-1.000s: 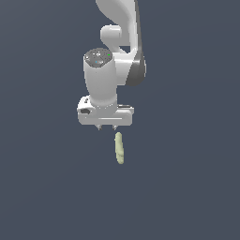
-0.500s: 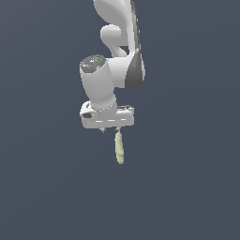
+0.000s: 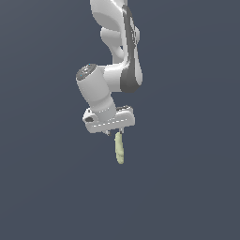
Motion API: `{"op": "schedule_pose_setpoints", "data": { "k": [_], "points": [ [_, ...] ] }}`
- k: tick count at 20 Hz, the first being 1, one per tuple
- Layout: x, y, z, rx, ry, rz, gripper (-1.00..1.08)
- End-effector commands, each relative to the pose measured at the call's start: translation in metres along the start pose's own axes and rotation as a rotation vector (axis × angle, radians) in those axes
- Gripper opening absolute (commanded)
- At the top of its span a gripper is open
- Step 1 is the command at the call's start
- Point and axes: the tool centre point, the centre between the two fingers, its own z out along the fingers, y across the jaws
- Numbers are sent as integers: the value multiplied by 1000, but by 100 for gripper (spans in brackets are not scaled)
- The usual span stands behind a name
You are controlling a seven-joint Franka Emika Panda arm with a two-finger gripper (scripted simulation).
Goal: Pick up the object and move it to a goal position.
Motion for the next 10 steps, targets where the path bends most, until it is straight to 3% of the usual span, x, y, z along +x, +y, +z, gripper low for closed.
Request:
{"op": "schedule_pose_setpoints", "data": {
  "k": [1, 10],
  "points": [
    [-2, -1, 5, 35, 25, 2, 28],
    [-6, -2, 17, 103, 87, 13, 28]
  ]
}}
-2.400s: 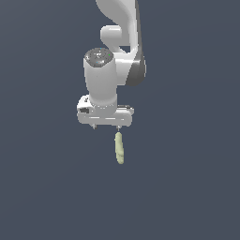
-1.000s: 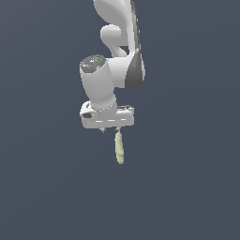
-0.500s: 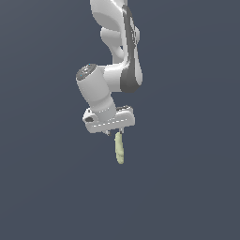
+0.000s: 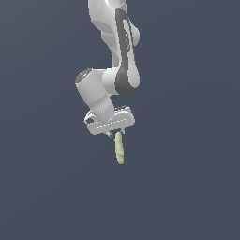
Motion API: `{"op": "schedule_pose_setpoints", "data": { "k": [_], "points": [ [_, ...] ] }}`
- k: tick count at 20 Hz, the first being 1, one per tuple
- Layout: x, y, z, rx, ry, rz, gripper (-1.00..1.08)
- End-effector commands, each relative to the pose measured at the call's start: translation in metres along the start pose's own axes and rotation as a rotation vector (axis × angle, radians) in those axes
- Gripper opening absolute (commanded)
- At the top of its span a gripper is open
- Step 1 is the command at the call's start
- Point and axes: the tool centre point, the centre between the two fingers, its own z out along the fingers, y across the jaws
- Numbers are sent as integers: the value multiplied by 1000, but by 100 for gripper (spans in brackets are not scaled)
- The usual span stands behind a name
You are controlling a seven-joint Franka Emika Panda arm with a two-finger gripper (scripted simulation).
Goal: Pick up the object and move it to a goal position.
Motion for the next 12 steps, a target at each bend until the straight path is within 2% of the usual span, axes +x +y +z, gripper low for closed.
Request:
{"op": "schedule_pose_setpoints", "data": {
  "k": [1, 12],
  "points": [
    [-1, 0, 2, 12, 13, 3, 28],
    [-3, 1, 7, 22, 25, 6, 28]
  ]
}}
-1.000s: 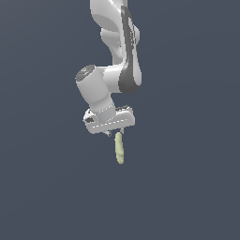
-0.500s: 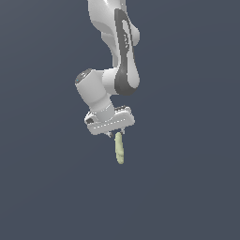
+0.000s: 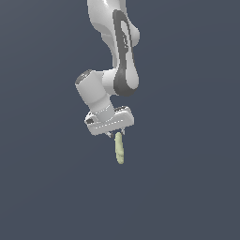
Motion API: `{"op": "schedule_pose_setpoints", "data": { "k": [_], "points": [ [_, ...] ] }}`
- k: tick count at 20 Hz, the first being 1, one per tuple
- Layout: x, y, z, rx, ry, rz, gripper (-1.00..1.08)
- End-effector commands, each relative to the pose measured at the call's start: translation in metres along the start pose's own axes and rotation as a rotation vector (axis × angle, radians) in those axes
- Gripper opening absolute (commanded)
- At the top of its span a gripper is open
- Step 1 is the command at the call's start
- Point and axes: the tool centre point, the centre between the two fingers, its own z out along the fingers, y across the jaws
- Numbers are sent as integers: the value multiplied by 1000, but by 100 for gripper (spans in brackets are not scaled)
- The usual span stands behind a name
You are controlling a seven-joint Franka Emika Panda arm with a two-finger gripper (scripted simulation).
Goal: Pick up the object and move it to a goal position.
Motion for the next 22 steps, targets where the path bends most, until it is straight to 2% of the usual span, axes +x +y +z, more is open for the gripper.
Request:
{"op": "schedule_pose_setpoints", "data": {
  "k": [1, 11, 12, 22],
  "points": [
    [0, 0, 4, 0, 0, 0, 28],
    [-1, 0, 29, 1, 1, 1, 28],
    [-1, 0, 29, 1, 1, 1, -100],
    [-1, 0, 29, 1, 2, 1, -100]
  ]
}}
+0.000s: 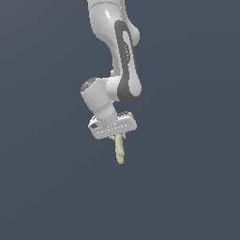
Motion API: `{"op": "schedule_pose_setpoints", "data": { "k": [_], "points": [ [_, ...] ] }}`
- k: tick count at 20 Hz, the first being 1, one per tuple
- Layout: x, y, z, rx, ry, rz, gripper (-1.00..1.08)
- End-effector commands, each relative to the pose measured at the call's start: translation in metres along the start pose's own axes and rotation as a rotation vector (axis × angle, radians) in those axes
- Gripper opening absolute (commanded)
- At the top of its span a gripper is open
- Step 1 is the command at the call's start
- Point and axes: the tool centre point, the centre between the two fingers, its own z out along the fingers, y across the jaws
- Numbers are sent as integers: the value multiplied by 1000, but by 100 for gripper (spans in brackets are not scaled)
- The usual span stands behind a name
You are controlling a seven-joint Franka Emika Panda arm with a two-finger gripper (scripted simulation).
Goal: Pick up the object and move it to a goal position.
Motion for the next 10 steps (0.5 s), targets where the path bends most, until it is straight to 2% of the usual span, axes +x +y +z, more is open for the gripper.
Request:
{"op": "schedule_pose_setpoints", "data": {
  "k": [1, 10],
  "points": [
    [0, 0, 0, 0, 0, 0, -100],
    [-12, -23, -9, -1, 0, 0, -100]
  ]
}}
